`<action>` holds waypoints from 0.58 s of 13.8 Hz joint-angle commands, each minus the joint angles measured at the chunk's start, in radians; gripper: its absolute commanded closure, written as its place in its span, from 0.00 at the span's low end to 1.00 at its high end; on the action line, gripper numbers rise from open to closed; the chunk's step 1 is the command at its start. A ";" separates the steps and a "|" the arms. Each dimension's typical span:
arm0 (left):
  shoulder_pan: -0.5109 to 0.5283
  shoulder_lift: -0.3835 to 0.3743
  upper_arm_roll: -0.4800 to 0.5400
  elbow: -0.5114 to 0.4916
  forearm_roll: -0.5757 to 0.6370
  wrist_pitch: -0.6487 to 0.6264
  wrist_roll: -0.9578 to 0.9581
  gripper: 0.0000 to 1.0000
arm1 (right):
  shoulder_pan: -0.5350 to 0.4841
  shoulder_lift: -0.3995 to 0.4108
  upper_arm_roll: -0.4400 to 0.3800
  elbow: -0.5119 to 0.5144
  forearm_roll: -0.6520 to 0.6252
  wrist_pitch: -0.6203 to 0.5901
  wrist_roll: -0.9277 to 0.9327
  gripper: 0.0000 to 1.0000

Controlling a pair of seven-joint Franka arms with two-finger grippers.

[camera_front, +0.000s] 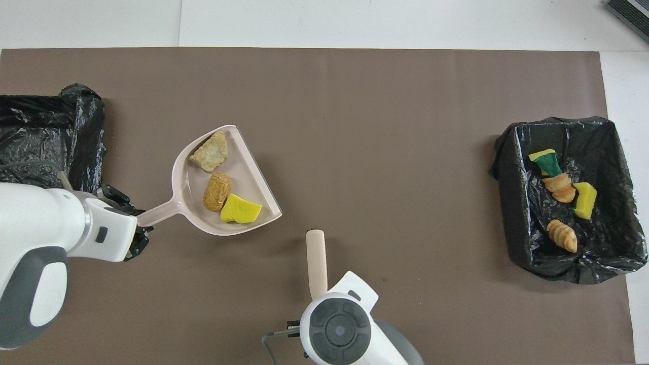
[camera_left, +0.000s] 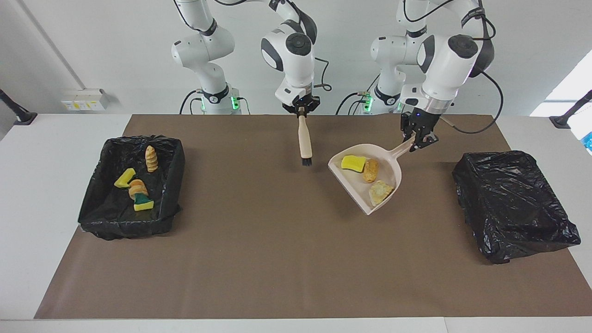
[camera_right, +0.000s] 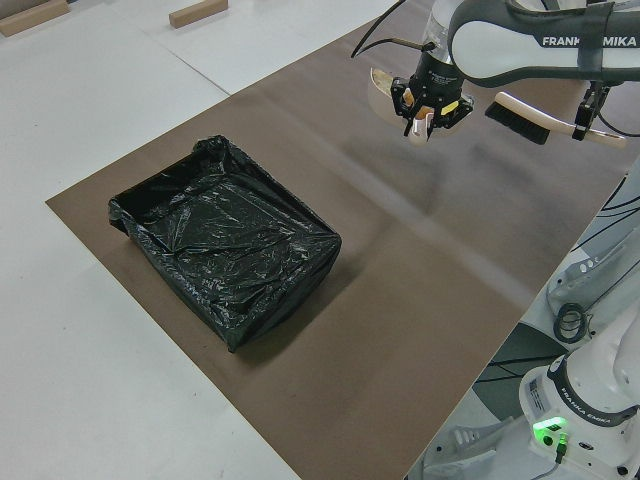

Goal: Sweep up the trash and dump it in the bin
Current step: 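Carry the loaded dustpan to the nearer black bin with the left gripper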

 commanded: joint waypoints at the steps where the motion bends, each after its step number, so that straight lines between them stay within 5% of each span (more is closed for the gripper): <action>1: 0.102 0.055 -0.003 0.101 -0.020 -0.078 0.134 1.00 | 0.088 0.106 0.001 0.034 -0.063 0.087 0.122 1.00; 5: 0.292 0.187 -0.003 0.328 -0.018 -0.201 0.382 1.00 | 0.144 0.197 0.003 0.104 -0.094 0.089 0.205 1.00; 6: 0.342 0.208 -0.003 0.361 -0.017 -0.215 0.458 1.00 | 0.142 0.197 0.001 0.108 -0.088 0.082 0.205 0.75; 7: 0.373 0.212 -0.003 0.368 -0.015 -0.212 0.508 1.00 | 0.135 0.206 0.001 0.125 -0.112 0.067 0.191 0.01; 8: 0.398 0.219 -0.003 0.381 -0.008 -0.212 0.538 1.00 | 0.126 0.214 0.001 0.159 -0.149 0.037 0.187 0.00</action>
